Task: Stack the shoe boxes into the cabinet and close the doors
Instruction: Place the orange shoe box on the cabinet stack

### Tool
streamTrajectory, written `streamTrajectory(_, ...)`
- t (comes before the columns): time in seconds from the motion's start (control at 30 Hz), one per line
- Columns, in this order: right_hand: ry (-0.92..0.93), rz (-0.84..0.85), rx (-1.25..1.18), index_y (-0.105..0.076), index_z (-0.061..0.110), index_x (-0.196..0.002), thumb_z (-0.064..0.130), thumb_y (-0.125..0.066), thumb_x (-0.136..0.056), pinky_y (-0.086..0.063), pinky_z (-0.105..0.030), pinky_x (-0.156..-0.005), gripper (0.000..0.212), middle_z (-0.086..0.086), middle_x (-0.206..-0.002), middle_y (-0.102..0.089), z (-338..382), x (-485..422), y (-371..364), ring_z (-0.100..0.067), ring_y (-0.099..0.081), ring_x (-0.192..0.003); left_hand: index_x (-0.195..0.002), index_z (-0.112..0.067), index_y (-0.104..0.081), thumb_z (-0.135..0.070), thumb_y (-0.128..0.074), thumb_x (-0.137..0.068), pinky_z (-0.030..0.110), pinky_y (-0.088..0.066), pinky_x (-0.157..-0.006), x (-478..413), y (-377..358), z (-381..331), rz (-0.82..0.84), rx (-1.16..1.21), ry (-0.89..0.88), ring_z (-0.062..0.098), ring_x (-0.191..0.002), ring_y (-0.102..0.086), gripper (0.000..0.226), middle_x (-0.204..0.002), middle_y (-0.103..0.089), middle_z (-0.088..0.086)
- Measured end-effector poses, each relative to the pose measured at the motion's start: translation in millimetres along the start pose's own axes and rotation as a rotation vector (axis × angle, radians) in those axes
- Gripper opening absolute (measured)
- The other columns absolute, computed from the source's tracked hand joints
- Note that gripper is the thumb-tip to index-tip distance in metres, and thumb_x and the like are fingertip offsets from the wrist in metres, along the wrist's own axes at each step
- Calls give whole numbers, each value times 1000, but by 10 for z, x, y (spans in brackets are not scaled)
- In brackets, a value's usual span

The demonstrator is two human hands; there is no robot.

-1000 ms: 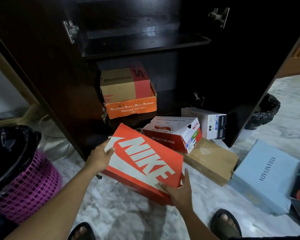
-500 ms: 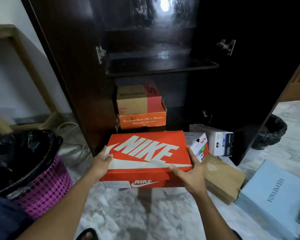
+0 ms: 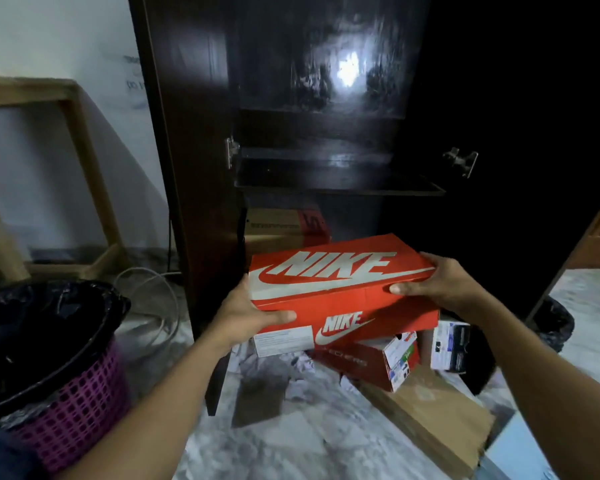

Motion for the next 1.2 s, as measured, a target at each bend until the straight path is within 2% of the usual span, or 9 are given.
streamTrajectory(0.1,13,22,37,-68,18,-113,23,-92,-60,-57,-19,-65,58,-2,-101,-77,197,-260,152,-17,-74,-91,-128,-38,-52,-41,-98,-50,35,-57,-91,-247,-7,-168,-28,-8,-9,6,-106,-66,91,-114,-69,-13)
streamTrajectory(0.2,-72,45,40,-62,29,-120,34,-91,-65,-59,-41,-56,62,0,-104,-73,91,-578,166,-24,-74,-88,-131,-31,-50,-35,-99,-53,32,-53,-96,-582,37,-369,-19,-74,-26,9,-111,-63,92,-118,-67,-11)
streamTrajectory(0.4,-153,41,-101,-47,27,-137,32,-98,-52,-58,-63,-64,99,0,-119,-67,-326,-1487,-144,-31,-69,-99,-124,-28,-49,-21,-99,-54,42,-52,-101,-1632,235,-553,-100,-264,7,16,-114,-61,87,-118,-65,-5)
streamTrajectory(0.67,28,-239,-352,-55,23,-119,2,-88,-68,-60,-21,-69,64,3,-98,-71,-648,-2492,-643,-3,-69,-73,-144,-16,-41,-21,-94,-59,42,-48,-103,-2446,540,42,-562,-350,31,29,-125,-54,100,-133,-58,8)
streamTrajectory(0.8,78,-490,-213,-43,30,-114,15,-86,-75,-52,-36,-93,59,-9,-119,-63,-709,-2762,-723,-16,-64,-99,-128,-14,-42,-7,-85,-72,46,-45,-100,-2517,519,-1,-733,-297,-35,31,-128,-50,71,-139,-45,10)
streamTrajectory(0.93,155,-543,-198,-39,33,-127,23,-83,-79,-47,-49,-106,66,-6,-134,-51,-760,-2928,-924,-22,-56,-122,-117,-16,-45,-11,-80,-79,42,-50,-94,-2721,440,55,-743,-491,-165,26,-130,-45,51,-147,-25,2)
streamTrajectory(1.03,194,-507,-102,-27,23,-152,21,-82,-81,-40,-35,-110,90,-8,-145,-35,-767,-3046,-1066,-16,-43,-131,-125,-12,-51,-21,-79,-79,43,-47,-99,-2868,396,152,-748,-584,-233,29,-136,-33,55,-151,-23,4)
streamTrajectory(1.13,189,-359,-8,-15,22,-158,14,-79,-83,-27,-3,-100,99,-4,-157,-23,-825,-3243,-1280,-2,-30,-128,-143,-13,-45,-26,-76,-78,48,-44,-105,-3049,326,378,-649,-646,-125,30,-139,-27,73,-156,-20,5)
streamTrajectory(1.2,154,-303,28,-13,24,-159,17,-80,-83,-17,-8,-105,102,1,-163,-13,-854,-3376,-1360,-2,-22,-137,-155,-15,-30,-26,-74,-82,45,-34,-114,-3173,279,520,-539,-608,-48,31,-142,-21,86,-161,-14,4)
Point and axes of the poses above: each hand's wrist, its own x-axis away from the middle knuckle, its own y-axis out of the back of the hand, z = x × y, the point moved 9 cm from there along -x, towards the middle knuckle
